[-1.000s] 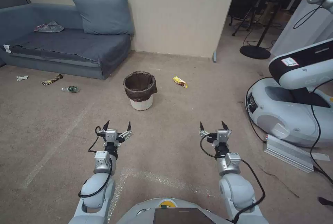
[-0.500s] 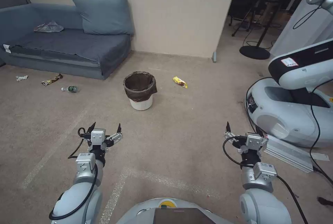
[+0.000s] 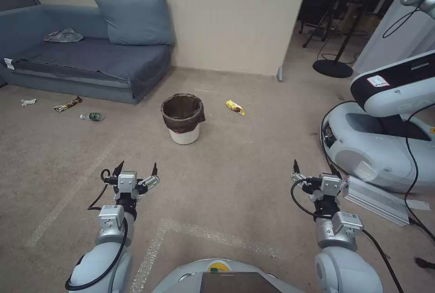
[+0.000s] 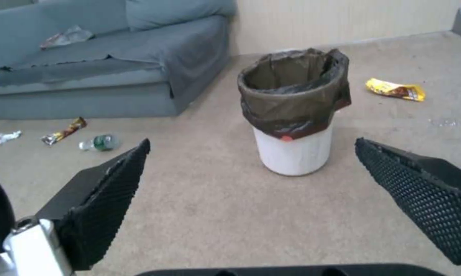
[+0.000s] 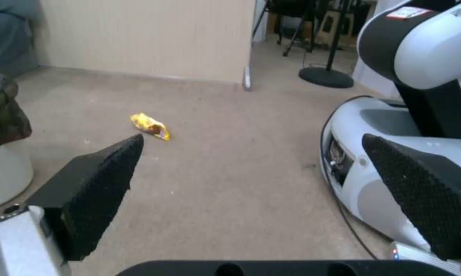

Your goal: Pick up the trash bin, then pick up the garbage from the floor and place it into the trash bin.

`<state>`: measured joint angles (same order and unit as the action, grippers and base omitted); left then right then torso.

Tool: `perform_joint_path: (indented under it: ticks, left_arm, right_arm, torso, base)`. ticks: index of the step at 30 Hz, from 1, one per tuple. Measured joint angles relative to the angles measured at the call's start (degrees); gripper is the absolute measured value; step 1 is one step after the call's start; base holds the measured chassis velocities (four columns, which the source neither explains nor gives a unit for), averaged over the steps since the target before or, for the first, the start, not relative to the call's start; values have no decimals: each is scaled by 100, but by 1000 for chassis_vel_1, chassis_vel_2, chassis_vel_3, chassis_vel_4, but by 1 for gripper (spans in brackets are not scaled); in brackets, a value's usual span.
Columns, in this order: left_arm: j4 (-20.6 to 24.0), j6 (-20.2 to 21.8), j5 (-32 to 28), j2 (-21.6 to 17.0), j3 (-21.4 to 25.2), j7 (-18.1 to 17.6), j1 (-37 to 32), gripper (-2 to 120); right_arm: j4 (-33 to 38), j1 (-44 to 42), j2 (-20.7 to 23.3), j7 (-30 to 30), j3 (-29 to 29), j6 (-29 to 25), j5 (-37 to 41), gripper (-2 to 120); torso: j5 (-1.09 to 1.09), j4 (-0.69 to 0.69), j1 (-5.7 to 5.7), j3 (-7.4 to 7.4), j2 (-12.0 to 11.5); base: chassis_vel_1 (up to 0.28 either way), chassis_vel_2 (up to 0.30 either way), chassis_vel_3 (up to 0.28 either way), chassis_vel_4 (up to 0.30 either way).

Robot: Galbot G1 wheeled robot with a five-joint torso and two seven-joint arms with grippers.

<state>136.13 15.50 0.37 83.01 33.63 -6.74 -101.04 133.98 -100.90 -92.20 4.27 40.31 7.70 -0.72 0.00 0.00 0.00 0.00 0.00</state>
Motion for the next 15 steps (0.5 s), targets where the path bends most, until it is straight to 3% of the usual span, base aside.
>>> perform_joint_path:
  ticks: [15]
  left_arm:
    - [-22,-53,-22,5,-23,-72,16,100]
  right_arm:
    - [-53,26,5,-209,-7,25,45,100]
  torso:
    - [0,0,0,0,0]
  base:
    - [0,0,0,0]
